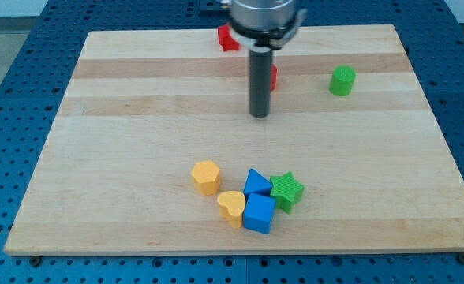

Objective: Move the red circle on top left of the yellow hexagon

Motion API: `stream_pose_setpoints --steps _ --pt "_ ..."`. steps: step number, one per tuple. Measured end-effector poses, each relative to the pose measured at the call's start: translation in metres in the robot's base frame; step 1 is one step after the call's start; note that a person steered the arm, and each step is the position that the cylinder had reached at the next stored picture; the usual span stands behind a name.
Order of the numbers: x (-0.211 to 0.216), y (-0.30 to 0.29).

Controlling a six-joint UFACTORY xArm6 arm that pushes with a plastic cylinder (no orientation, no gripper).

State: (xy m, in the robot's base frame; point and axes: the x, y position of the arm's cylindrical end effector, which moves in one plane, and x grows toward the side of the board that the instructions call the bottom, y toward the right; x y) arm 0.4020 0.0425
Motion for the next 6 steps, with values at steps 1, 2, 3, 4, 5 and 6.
stream_pose_setpoints --steps 1,2,3,4,5,6 --pt "-0.041 0.043" --pt "-0.081 0.059" --pt "-0.080 0.001" --pt "-0.040 -0.089" --pt "-0.008 -0.137" --pt "-0.017 -0.134"
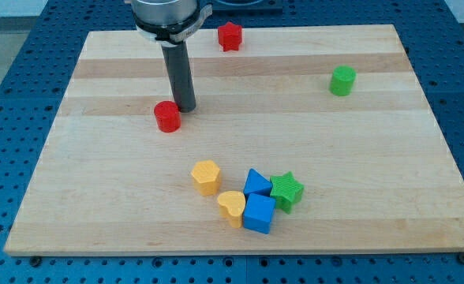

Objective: Move the red circle on top left of the yellow hexagon

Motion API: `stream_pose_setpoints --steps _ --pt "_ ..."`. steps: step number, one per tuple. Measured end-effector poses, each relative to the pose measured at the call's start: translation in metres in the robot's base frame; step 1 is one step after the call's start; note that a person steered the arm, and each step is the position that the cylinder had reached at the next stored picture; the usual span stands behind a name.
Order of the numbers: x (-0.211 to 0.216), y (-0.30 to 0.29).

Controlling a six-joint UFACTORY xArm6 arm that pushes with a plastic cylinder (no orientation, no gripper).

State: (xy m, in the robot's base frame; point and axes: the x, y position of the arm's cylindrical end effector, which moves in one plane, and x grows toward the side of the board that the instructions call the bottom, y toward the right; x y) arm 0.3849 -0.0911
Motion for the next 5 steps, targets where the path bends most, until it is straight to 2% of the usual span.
stream_pose_setpoints --steps 1,2,3,4,5 --pt "-0.018 -0.011" --pt "0.011 -0.048" --pt "0.058 -0.035" --pt "0.075 -0.026" --pt "0.072 -0.026"
